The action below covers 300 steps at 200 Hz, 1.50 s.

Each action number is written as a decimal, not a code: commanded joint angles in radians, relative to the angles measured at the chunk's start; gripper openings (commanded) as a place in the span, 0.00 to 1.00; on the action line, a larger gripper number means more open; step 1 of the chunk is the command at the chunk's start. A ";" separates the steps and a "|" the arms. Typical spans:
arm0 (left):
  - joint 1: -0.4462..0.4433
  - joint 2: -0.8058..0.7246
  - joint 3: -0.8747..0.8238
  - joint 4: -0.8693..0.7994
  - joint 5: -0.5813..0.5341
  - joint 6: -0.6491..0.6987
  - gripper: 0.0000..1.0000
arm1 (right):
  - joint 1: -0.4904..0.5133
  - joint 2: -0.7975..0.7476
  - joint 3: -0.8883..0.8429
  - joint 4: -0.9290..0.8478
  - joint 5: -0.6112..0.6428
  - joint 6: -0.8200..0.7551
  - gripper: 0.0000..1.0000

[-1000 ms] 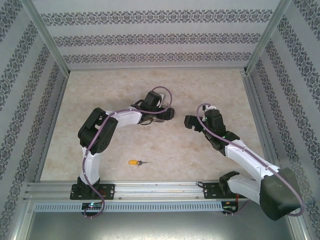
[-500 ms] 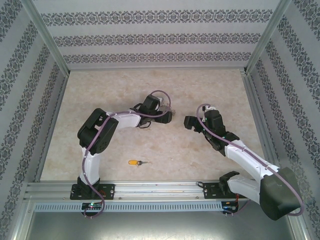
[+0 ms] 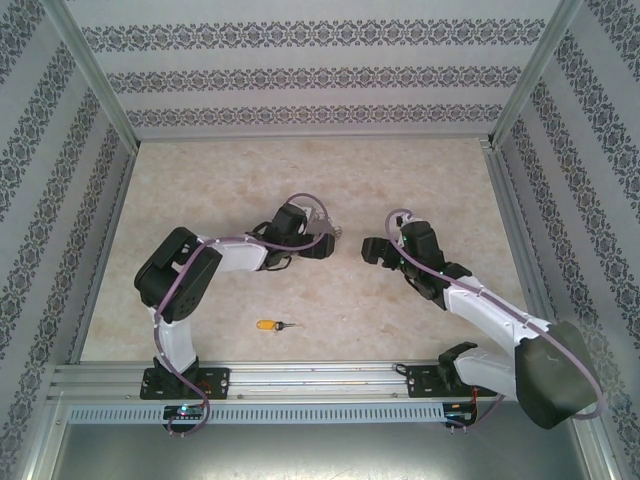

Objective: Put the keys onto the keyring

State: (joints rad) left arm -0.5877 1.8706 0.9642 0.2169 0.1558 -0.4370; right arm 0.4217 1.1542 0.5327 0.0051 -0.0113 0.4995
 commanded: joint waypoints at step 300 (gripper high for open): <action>0.155 -0.521 -0.239 -0.048 -0.122 -0.034 1.00 | 0.180 0.714 0.446 0.188 -0.320 0.087 0.91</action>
State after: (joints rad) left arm -0.4477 1.3727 0.7391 0.1646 0.0364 -0.4759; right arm 0.5983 1.8370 0.9344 0.1844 -0.3088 0.5819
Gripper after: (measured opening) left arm 0.998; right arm 0.910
